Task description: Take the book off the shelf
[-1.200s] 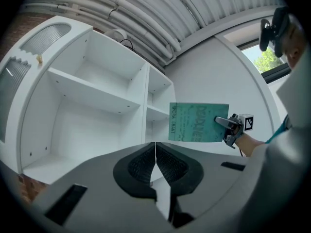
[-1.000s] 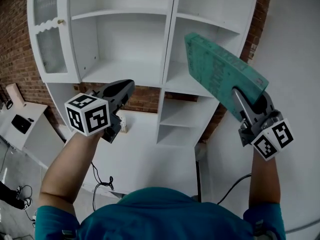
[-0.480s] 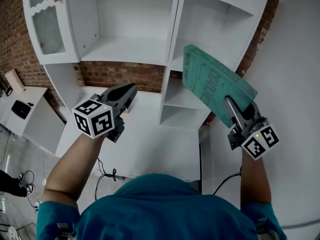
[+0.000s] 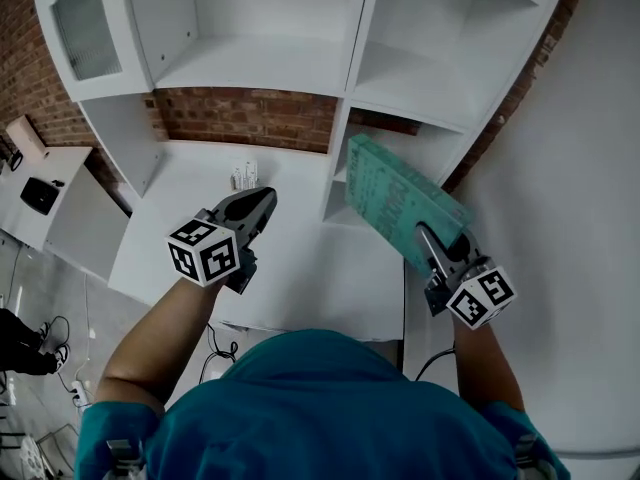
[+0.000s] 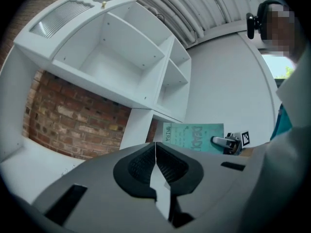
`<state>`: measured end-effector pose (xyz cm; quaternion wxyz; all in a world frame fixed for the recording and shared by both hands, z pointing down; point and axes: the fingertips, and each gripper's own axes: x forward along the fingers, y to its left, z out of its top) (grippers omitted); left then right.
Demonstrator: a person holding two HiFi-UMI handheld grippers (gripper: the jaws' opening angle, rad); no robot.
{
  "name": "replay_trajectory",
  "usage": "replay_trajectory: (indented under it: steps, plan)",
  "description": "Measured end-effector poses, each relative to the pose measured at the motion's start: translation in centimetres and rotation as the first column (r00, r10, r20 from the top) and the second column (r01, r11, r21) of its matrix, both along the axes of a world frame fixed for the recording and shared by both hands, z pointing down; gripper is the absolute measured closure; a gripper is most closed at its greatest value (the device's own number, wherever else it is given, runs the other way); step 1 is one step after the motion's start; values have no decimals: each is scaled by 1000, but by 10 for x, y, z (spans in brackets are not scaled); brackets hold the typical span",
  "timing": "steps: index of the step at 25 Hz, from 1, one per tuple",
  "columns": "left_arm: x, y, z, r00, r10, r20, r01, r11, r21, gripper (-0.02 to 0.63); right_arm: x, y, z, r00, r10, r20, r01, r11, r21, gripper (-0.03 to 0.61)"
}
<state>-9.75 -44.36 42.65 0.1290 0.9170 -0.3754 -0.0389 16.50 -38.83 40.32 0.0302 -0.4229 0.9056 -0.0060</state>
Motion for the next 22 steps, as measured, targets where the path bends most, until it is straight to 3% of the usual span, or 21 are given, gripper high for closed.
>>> replay_trajectory:
  steps: [5,11,22]
  plan:
    - [-2,5,62,999,-34,-6,34,994,-100,595,-4,-3,60,1000,11,25,-8,991,-134,407]
    - [1,16,120,999,-52,0,51,980,-193,595,-10,-10,106,1000,14,20,-9,974,-227,407]
    - [15,33,173,999,-19,50,31,964,-263,595,-14,-12,162,1000,5,5,-3,947,-322,407]
